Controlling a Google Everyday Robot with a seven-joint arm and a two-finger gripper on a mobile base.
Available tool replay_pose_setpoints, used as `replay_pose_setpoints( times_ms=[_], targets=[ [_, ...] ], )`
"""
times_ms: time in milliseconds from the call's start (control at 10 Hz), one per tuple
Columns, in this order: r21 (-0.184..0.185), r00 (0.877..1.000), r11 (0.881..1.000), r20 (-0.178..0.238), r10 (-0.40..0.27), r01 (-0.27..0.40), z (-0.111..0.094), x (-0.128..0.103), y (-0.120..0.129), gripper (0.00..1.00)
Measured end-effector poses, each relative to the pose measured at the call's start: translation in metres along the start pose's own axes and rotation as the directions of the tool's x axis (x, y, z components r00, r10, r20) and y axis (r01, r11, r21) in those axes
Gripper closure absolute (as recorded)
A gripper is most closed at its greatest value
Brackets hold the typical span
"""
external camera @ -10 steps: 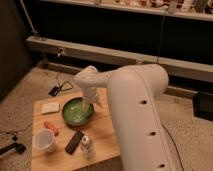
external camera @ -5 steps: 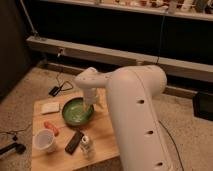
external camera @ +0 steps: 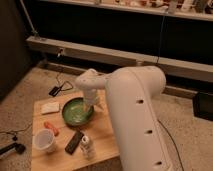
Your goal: Pick up the ceramic bowl
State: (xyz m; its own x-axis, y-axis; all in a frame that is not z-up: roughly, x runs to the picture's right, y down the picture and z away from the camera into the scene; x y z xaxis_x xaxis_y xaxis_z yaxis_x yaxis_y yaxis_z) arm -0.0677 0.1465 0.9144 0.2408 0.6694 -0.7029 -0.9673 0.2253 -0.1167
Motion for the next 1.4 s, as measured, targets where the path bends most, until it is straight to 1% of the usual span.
replay_pose_setpoints(
  times_ms=[300, 400, 500, 600, 700, 800, 1000, 1100, 1300, 1400],
  targets=[
    [0.007, 1.0, 1.0, -0.002, 0.004, -0.004, 0.001, -0.001, 0.0, 0.66],
    [0.005, 1.0, 1.0, 0.014, 0.001, -0.001, -0.005, -0.005, 0.001, 0.78],
    [0.0, 0.999, 1.0, 0.037, -0.008, 0.008, -0.016, -0.01, 0.004, 0.88],
    [0.001, 0.998, 1.0, 0.058, -0.021, 0.021, -0.026, -0.014, 0.006, 0.95],
    [-0.003, 0.995, 0.999, 0.089, -0.042, 0.042, -0.042, -0.019, 0.011, 1.0],
    [-0.005, 0.992, 0.998, 0.109, -0.056, 0.057, -0.054, -0.021, 0.016, 1.0],
    [-0.002, 0.989, 0.997, 0.132, -0.07, 0.071, -0.068, -0.02, 0.019, 1.0],
    [0.001, 0.989, 0.998, 0.136, -0.065, 0.065, -0.07, -0.019, 0.019, 1.0],
    [0.019, 0.99, 0.999, 0.136, -0.045, 0.043, -0.075, -0.016, 0.016, 1.0],
    [0.025, 0.989, 0.999, 0.141, -0.035, 0.032, -0.08, -0.016, 0.016, 1.0]
  ],
)
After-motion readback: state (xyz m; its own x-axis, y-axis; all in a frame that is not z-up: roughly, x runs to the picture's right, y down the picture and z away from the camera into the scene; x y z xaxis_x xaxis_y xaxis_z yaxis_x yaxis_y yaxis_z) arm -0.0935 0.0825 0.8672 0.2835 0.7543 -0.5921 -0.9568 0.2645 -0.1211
